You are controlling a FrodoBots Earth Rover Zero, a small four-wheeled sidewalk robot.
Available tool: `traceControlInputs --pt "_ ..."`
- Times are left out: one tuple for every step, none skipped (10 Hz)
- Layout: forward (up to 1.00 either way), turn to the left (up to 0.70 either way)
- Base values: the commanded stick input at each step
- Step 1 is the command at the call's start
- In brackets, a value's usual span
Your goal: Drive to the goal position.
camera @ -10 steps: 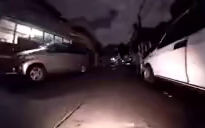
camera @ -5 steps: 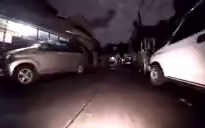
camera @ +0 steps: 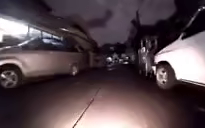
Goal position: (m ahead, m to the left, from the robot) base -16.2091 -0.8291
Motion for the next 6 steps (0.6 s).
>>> traceControlInputs --pt "1.0 -0.03" --pt "1.0 0.0" --pt "1.0 0.0" --pt "1.0 0.0" --pt "1.0 -0.1" --pt "1.0 -0.2"
